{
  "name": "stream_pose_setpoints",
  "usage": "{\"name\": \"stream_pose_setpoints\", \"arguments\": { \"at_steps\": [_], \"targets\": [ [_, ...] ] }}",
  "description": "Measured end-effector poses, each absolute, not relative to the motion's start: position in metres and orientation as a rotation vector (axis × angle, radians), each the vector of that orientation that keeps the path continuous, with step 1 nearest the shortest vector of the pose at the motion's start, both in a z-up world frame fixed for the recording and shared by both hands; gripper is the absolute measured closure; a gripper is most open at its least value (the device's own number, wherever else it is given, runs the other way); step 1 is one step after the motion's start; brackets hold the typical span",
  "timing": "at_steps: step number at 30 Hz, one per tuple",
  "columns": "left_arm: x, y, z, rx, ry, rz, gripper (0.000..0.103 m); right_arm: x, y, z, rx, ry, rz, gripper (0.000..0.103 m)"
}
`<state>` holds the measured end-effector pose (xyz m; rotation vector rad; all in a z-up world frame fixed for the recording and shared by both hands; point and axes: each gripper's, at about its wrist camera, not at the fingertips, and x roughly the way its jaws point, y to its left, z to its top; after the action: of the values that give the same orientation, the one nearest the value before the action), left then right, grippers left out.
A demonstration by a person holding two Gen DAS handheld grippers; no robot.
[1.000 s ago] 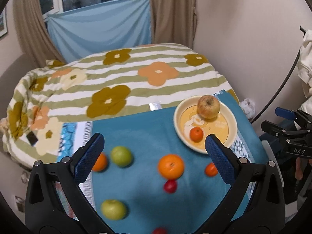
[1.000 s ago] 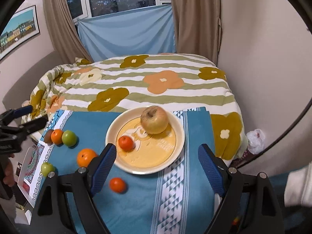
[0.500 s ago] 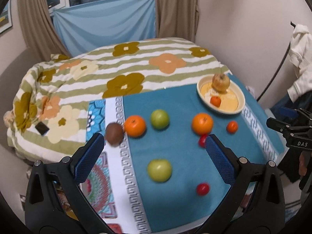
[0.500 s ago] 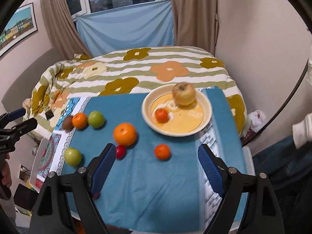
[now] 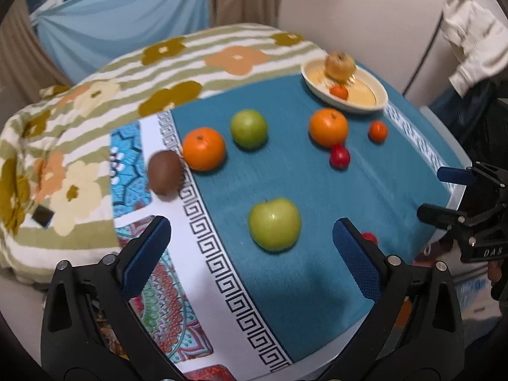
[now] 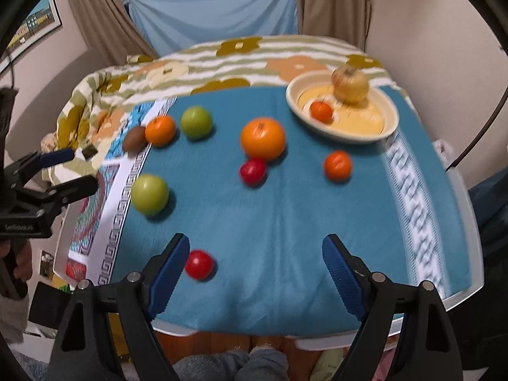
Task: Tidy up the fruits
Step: 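Grasp the green apple with the left tool while the right tool grasps the red tomato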
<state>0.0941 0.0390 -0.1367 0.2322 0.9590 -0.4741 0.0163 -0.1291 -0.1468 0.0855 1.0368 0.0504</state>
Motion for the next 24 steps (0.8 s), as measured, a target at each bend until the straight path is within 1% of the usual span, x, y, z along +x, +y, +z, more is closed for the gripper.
{"name": "stream_pose_setpoints", "arguments": {
  "at_steps": [6,8,11,12,14,17,19,22,24],
  "targets": [
    [0.101,0.029,-0.171,0.267,1.012,-0.540,0.001,0.007,-0.108,-0.178,0.116,1.072,0.069,0.020],
    [0.104,0.025,-0.181,0.275,1.026,-0.559,0.008,0.005,-0.103,-0.184,0.122,1.073,0.071,0.020],
    [0.108,0.019,-0.193,0.285,1.037,-0.578,0.010,0.004,-0.094,-0.192,0.102,1.077,0.069,0.021],
    [0.110,0.015,-0.197,0.287,1.040,-0.587,0.011,0.005,-0.093,-0.195,0.096,1.079,0.072,0.024],
    [0.114,0.010,-0.202,0.289,1.043,-0.597,0.016,0.007,-0.089,-0.199,0.090,1.083,0.078,0.027],
    [0.120,0.006,-0.207,0.290,1.047,-0.602,0.020,0.011,-0.085,-0.203,0.092,1.086,0.082,0.028],
    [0.122,0.005,-0.211,0.290,1.054,-0.603,0.028,0.012,-0.084,-0.206,0.099,1.089,0.089,0.030],
    [0.125,0.004,-0.215,0.289,1.062,-0.601,0.031,0.013,-0.082,-0.209,0.112,1.094,0.105,0.031],
    [0.126,0.004,-0.217,0.290,1.068,-0.597,0.036,0.014,-0.081,-0.209,0.112,1.095,0.111,0.035]
  ]
}}
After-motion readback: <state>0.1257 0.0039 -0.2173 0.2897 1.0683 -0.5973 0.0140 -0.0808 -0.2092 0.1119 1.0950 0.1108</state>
